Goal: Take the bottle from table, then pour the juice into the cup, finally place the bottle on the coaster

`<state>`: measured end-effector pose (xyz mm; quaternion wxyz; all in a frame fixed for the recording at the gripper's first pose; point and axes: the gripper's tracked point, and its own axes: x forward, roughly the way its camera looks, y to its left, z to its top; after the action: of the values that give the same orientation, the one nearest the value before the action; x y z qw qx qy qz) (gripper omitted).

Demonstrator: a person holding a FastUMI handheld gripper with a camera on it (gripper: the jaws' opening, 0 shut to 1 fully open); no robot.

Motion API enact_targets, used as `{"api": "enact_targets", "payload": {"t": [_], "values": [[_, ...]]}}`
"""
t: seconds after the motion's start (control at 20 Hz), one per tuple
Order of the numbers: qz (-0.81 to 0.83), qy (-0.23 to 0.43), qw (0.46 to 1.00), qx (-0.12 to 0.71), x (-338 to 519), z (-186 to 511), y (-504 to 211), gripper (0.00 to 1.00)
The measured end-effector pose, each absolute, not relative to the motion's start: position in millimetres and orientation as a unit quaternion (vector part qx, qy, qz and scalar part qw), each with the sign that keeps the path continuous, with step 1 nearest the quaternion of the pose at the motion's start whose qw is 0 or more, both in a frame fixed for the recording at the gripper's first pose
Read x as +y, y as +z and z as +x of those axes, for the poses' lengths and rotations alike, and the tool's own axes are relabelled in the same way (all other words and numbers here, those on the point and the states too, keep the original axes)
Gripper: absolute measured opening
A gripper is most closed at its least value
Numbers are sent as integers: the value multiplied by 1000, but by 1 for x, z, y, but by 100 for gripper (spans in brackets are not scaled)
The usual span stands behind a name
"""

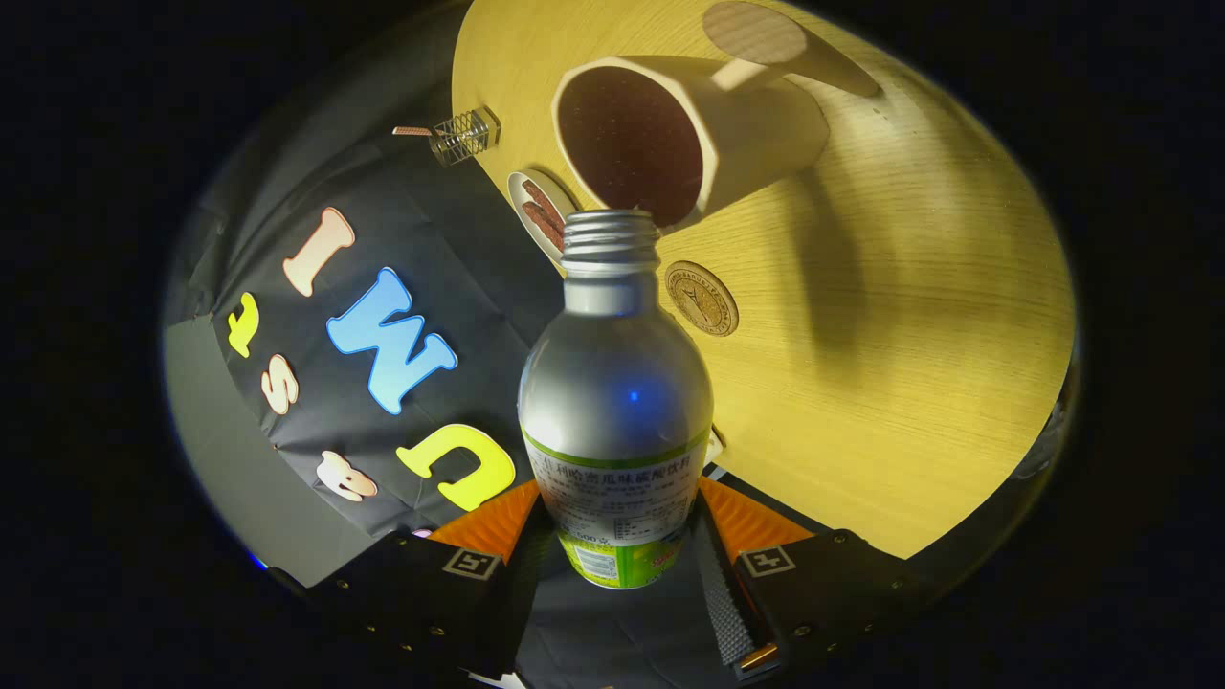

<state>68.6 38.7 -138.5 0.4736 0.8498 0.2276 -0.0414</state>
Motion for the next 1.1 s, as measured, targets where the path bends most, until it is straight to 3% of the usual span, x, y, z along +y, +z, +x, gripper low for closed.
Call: {"api": "enact_targets", "payload": {"t": [1.1], "values": [[546,-108,789,261,38,57,-224,76]]}}
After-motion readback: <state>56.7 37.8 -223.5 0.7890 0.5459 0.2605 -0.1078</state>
